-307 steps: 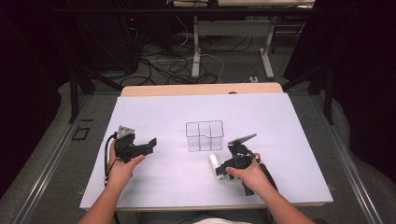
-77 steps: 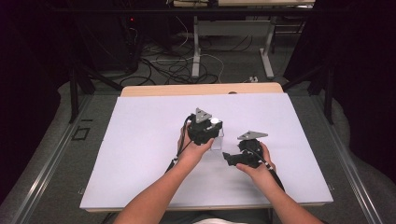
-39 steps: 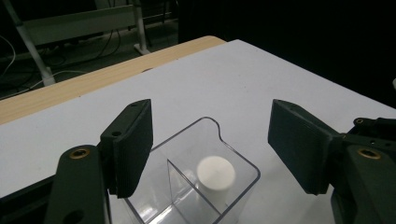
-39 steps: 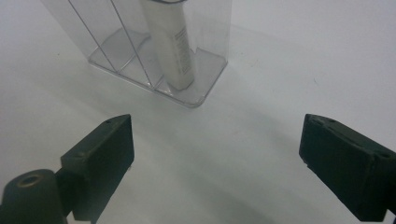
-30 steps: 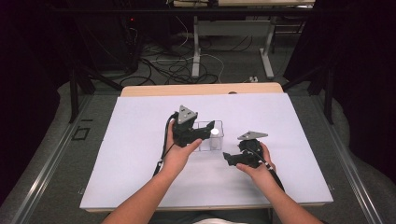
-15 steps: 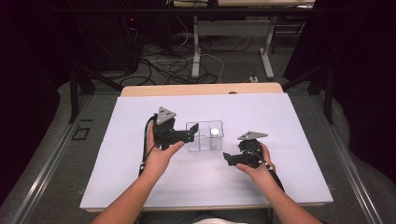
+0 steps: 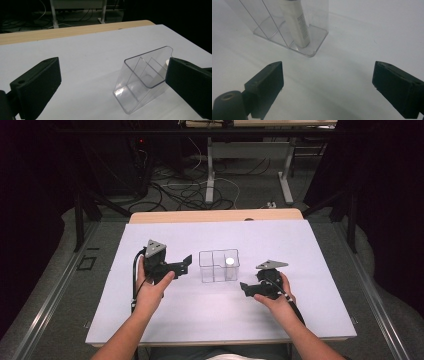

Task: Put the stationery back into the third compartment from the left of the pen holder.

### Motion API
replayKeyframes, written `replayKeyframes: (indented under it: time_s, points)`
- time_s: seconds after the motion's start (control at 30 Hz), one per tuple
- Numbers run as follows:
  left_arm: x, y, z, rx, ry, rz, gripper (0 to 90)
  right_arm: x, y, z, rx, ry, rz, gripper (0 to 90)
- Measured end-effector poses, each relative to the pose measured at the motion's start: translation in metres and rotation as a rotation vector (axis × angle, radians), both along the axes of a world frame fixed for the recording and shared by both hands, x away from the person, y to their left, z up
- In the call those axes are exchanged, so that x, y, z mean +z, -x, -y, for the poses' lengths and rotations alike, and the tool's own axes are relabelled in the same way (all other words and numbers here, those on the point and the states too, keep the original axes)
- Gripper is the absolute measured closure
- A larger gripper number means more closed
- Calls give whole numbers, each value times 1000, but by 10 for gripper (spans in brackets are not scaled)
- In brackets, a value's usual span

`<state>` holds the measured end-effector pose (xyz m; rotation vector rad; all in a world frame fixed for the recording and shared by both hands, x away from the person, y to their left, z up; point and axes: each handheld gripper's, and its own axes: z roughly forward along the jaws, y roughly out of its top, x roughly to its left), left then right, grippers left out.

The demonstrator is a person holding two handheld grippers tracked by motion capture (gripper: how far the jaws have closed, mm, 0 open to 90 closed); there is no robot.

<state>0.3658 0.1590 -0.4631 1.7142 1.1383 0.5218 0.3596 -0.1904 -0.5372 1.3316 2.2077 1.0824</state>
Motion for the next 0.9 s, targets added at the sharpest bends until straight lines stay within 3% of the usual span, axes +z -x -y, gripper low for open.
replayKeyframes:
  time_s: [0.17, 0.43, 0.67, 0.9]
  points:
    - [-7, 4, -17, 49, 12, -18, 2, 0, -1, 1, -17, -8, 1, 94]
    - [-21, 10, -49, 120, -30, -48, 2, 0, -3, 4, -24, -5, 8, 93]
    - [-31, 12, -73, 182, -35, -59, 3, 0, -3, 5, -39, -6, 7, 93]
    - [-42, 9, -92, 230, -5, -83, 3, 0, -4, 7, -41, -8, 3, 93]
